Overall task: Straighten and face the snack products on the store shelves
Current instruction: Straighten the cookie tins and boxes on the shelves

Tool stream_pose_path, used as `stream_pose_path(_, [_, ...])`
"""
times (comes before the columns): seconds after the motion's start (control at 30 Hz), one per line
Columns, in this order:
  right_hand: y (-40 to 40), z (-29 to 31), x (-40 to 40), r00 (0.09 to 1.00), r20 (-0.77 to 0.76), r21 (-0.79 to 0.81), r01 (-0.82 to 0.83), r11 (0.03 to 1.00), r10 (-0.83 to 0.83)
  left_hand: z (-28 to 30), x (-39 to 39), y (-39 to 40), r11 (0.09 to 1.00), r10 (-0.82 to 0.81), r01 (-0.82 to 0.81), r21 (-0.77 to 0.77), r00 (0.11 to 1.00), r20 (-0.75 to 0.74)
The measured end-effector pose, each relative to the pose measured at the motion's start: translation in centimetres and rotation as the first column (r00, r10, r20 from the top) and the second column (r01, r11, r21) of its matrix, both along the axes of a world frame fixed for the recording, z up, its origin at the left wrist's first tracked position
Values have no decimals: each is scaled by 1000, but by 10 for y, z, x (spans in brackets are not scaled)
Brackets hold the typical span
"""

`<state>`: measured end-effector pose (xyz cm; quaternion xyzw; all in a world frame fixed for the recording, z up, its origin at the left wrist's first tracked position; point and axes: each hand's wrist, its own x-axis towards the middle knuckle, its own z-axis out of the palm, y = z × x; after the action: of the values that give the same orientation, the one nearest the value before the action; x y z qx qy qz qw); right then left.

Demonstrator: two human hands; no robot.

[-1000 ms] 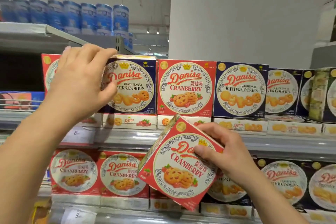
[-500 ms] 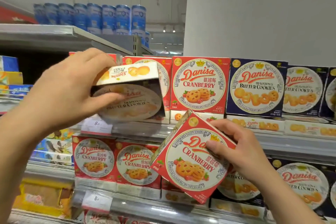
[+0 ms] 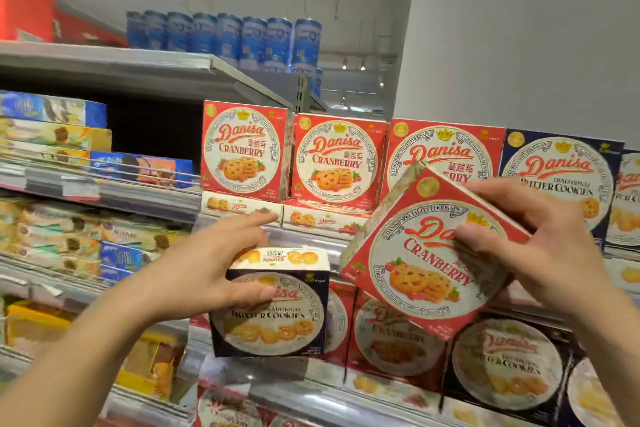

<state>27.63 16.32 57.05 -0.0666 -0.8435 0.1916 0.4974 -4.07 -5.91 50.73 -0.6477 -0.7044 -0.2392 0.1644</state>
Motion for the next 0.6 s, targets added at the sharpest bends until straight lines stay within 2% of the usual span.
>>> stream_pose_path(0.1, [-14, 29, -16, 1000, 0, 110, -11, 994, 11, -11, -5, 7, 999, -21, 23, -36, 999, 48])
stream_pose_path(0.17, [-22, 47, -29, 1000, 2, 192, 15, 981, -15, -22, -9, 13, 999, -26, 27, -40, 999, 27])
stream_pose_path(0.27, [-34, 71, -49, 999, 26, 301, 37, 953, -47, -34, -17, 17, 999, -48, 48, 1, 999, -25])
stream_pose_path(0.37, [-43, 90, -71, 994, 64, 403, 56, 913, -89, -38, -21, 15, 998, -56, 56, 23, 998, 4])
stream_pose_path(0.6, [-49, 105, -125, 955, 156, 514, 138, 847, -251, -41, -29, 16, 995, -96, 95, 24, 994, 50])
